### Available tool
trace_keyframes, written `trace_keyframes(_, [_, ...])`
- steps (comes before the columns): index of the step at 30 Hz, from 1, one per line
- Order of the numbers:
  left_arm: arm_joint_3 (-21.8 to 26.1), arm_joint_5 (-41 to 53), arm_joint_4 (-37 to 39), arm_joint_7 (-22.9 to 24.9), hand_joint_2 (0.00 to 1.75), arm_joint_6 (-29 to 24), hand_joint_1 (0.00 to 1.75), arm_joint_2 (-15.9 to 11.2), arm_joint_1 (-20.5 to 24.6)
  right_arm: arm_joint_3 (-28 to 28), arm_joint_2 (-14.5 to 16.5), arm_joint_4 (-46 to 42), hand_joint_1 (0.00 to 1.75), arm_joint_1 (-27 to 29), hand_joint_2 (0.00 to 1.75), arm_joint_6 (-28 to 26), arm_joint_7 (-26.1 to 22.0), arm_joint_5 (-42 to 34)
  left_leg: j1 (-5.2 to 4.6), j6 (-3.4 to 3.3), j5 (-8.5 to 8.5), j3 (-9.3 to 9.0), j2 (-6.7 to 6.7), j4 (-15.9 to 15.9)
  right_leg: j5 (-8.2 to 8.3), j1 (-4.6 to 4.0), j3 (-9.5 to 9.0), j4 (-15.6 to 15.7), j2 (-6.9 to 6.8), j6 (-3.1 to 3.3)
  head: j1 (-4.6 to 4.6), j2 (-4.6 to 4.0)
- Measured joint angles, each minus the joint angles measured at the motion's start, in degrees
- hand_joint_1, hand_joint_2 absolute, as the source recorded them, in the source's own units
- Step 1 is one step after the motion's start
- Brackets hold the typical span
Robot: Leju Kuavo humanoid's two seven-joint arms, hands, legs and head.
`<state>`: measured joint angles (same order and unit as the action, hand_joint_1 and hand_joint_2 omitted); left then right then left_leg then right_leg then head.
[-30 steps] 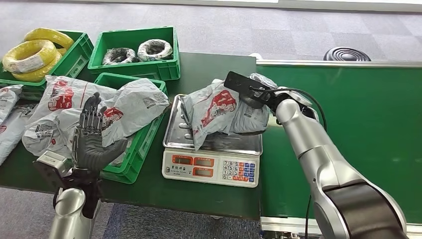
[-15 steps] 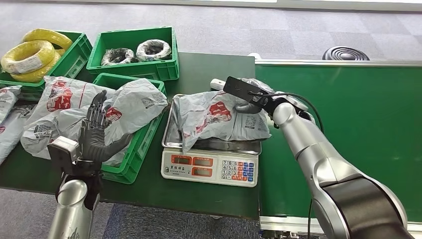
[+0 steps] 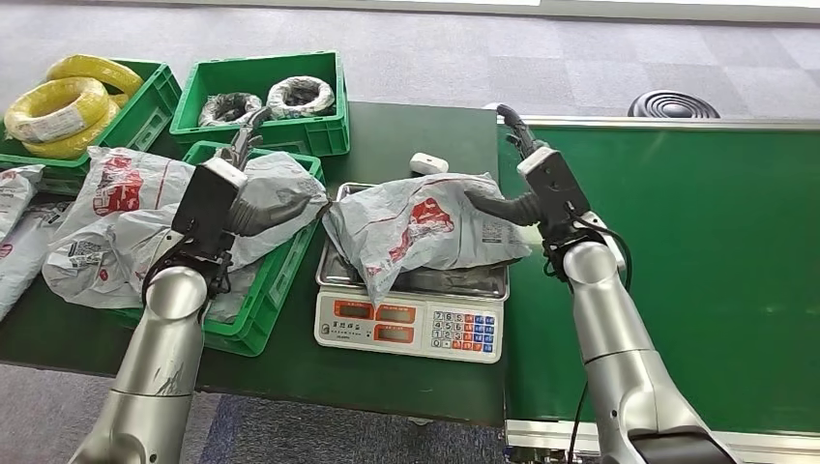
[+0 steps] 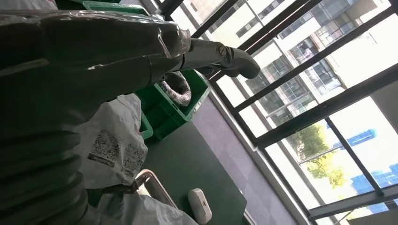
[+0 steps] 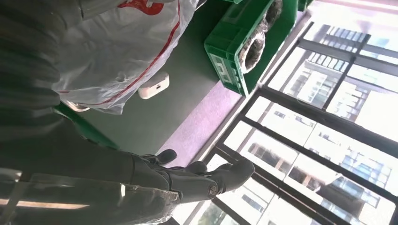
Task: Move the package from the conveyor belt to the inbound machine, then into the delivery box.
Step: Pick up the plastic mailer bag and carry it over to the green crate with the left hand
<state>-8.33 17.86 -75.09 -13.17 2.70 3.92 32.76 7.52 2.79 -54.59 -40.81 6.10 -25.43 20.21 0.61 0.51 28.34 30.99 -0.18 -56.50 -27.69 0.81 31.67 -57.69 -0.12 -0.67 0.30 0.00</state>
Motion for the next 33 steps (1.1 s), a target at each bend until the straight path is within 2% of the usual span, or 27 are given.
trace_keyframes(5, [-6.13,5.67,10.27,5.4,1.75,-3.59,0.0,1.7,6.76,-2.59,-1.11,-11.36,0.0,7.64,1.75,-4.97,-3.64,-3.44,0.0,0.0,0.0,0.04,-0.06,-0.02,0.0,0.01,0.03,0.0,-0.01,0.0,0.0,0.0])
trace_keyframes(7, [-8.72,8.66,15.54,7.77,1.75,-4.48,0.7,2.86,9.3,-3.46,-1.37,-17.02,0.0,10.89,1.75,-7.91,-4.78,-4.9,-0.01,0.0,0.01,0.08,-0.07,-0.02,0.0,0.02,0.05,0.01,-0.01,0.0,0.01,0.0])
trace_keyframes(9, [-11.06,11.06,21.28,9.8,1.75,-4.56,1.52,4.22,11.63,-4.06,-1.48,-23.18,0.0,14.03,1.75,-10.66,-5.34,-6.19,-0.02,-0.01,0.01,0.11,-0.03,-0.02,0.0,0.03,0.08,0.01,0.0,0.0,0.01,0.0])
trace_keyframes(11, [-13.08,12.98,26.79,11.28,1.75,-4.41,1.66,5.66,13.42,-4.35,-1.51,-29.27,0.0,16.55,1.75,-13.21,-5.8,-7.24,-0.03,-0.02,0.02,0.13,0.05,-0.01,0.0,0.04,0.11,0.01,0.04,-0.01,-0.01,0.0])
trace_keyframes(15, [-15.98,15.01,36.18,12.31,1.75,-3.62,1.71,8.3,15.44,-4.55,-1.76,-39.61,0.0,19.56,1.75,-17.79,-5.94,-8.02,-0.03,-0.02,0.03,0.13,0.16,-0.01,0.0,0.04,0.14,0.01,0.1,0.0,-0.02,0.0])
trace_keyframes(18, [-17.3,15.58,40.95,12.34,1.75,-3.04,1.75,9.6,16.08,-4.56,-2.16,-43.47,0.0,20.53,1.75,-19.05,-5.43,-8.05,-0.03,-0.02,0.03,0.13,0.19,0.0,0.0,0.03,0.14,0.01,0.12,0.0,-0.01,0.0])
trace_keyframes(22, [-18.29,15.79,44.9,12.36,1.75,-2.57,1.75,10.57,16.52,-4.54,-2.75,-44.35,0.0,20.76,1.75,-18.94,-4.86,-8.1,-0.03,-0.02,0.02,0.13,0.17,0.0,0.0,0.03,0.12,0.0,0.12,0.0,-0.01,0.0])
trace_keyframes(25, [-18.53,15.64,46.41,12.53,1.75,-3.5,1.75,10.68,16.96,-4.52,-3.26,-43.9,0.0,20.49,1.75,-16.29,-4.37,-8.86,-0.03,-0.02,0.01,0.14,0.17,0.0,0.01,0.03,0.11,0.0,0.12,-0.01,-0.01,0.0])
trace_keyframes(33, [-17.08,15.25,46.2,11.64,1.75,-8.38,1.75,9.85,17.51,-4.85,-3.31,-41.36,0.0,19.49,1.75,-13.08,-4.2,-8.5,-0.02,-0.01,0.01,0.15,0.16,0.0,0.02,0.02,0.12,-0.01,0.11,-0.01,-0.01,0.0])
